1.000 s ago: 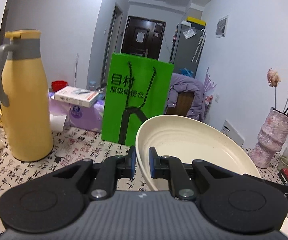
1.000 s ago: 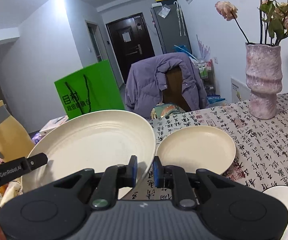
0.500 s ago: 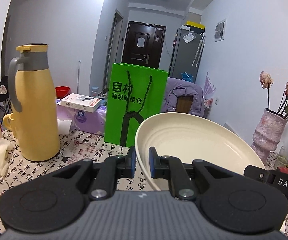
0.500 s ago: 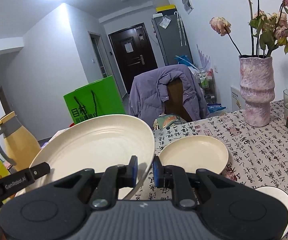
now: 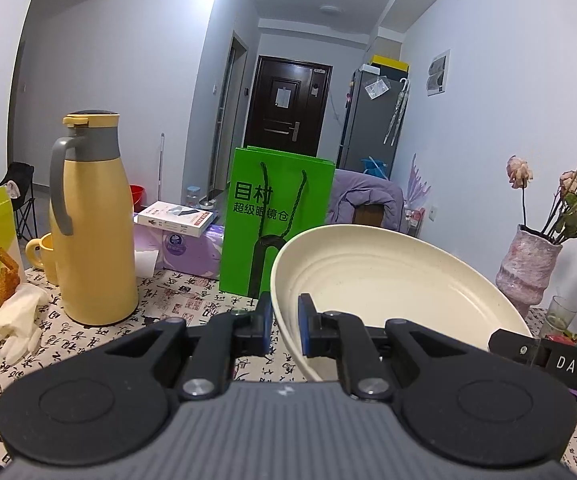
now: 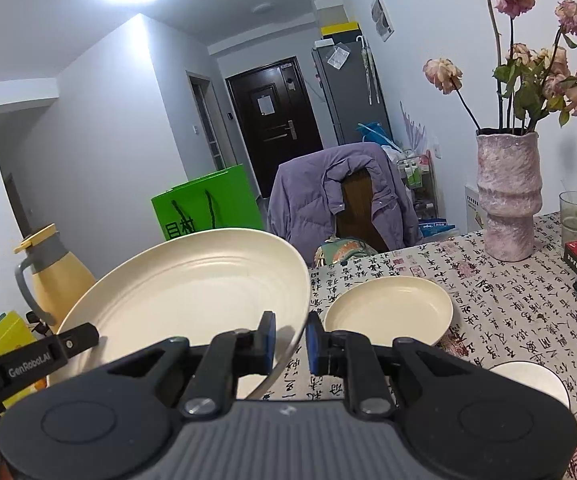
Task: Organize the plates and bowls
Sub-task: 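Lift both cream plates off the table with both grippers, then carry both held cream plates toward the blue bowl and white bowls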
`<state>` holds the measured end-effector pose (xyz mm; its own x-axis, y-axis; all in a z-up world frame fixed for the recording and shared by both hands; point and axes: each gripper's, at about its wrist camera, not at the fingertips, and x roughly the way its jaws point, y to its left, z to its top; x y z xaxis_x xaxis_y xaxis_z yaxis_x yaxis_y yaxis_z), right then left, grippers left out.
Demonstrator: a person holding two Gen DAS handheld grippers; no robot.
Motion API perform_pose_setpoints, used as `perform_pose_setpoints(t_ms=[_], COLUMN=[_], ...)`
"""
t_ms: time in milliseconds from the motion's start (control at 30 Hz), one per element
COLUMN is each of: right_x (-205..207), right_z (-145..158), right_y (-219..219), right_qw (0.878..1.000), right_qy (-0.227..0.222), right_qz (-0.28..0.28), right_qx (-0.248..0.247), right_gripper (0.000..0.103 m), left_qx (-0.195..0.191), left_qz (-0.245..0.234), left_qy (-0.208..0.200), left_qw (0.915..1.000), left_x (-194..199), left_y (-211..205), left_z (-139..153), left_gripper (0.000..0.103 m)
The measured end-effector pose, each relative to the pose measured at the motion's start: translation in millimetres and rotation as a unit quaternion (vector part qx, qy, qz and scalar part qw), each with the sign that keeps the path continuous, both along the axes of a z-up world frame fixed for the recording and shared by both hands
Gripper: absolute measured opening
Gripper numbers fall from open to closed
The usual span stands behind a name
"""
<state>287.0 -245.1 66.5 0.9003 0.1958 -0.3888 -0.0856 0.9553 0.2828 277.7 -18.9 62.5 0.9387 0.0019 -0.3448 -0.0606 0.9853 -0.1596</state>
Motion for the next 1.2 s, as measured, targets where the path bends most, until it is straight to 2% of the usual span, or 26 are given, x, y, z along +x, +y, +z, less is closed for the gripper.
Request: perform_pose_setpoints(t_ms=[567, 1200], right_x=[-48, -101], right_z=[12, 19], right_y=[-1, -13], right_qw=[1.000, 1.000], right_qy=[-0.012, -0.026], right_qz=[0.008, 0.006], right_qx=[-0.005, 0.003], right_gripper=[0.016, 0.016], left_qx=[-0.001, 0.019], left_qz=[0.004, -0.002], left_qy=[-0.021, -0.037], left_qw=[0.9998, 0.9991], left_x=[-54, -102], left_y=[1, -10], left_z=[16, 27], left_gripper=[0.013, 0.013])
